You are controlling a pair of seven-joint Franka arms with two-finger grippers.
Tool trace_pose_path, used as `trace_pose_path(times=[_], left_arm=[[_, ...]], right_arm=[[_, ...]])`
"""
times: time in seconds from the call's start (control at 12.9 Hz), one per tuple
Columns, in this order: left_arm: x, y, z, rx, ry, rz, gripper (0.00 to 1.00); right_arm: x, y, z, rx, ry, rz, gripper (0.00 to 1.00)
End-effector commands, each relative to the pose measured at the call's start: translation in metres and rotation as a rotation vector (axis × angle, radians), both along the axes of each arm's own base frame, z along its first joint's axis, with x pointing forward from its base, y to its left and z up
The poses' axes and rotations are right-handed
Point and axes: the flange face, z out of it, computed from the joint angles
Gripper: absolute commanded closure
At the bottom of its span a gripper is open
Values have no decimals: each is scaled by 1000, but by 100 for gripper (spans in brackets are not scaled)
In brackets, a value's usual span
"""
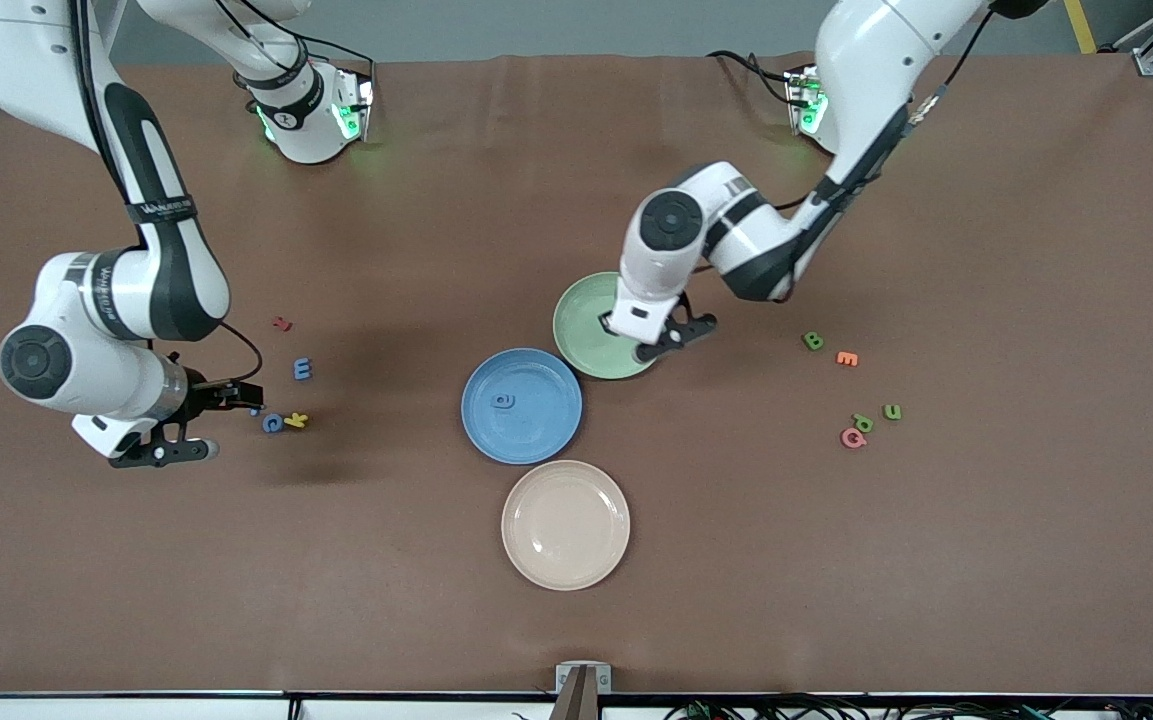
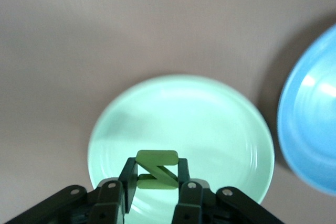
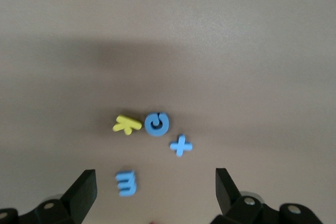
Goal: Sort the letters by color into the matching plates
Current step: 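Drop the green Z on the green plate while the right gripper returns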
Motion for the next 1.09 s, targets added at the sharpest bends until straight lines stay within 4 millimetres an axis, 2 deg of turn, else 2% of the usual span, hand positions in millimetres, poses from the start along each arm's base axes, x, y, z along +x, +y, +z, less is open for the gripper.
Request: trace_pose_path(times=[0.0, 0.08, 0.16, 0.23, 0.39, 0.47, 0.54, 0.78, 1.01], left_arm=[[-10, -5, -23, 25, 26, 9, 85], [-13, -8, -28, 29, 33, 5, 69], [-13, -7, -32, 34, 37, 4, 29], [-11, -6, -29, 36, 27, 17, 1], [6, 8, -13, 40, -5, 50, 0], [20, 22, -2, 39, -25, 70, 0], [38, 43, 12, 50, -59, 75, 0], [88, 117, 25, 102, -86, 2, 0], [104, 169, 26, 132, -59, -59, 3]], right_arm=[[-10, -17, -14, 3, -23, 63, 0], [-11, -18, -19, 5, -23, 70, 0], [-17, -19, -27, 5, -21, 72, 0], [-22, -17, -34, 6, -32, 78, 1], [-29, -18, -46, 10, -38, 125, 3], [-30, -20, -53, 15, -39, 184, 3], [-30, -25, -60, 18, -43, 207, 5], [-34, -30, -78, 17, -49, 206, 16], [-36, -31, -95, 18, -41, 205, 24]])
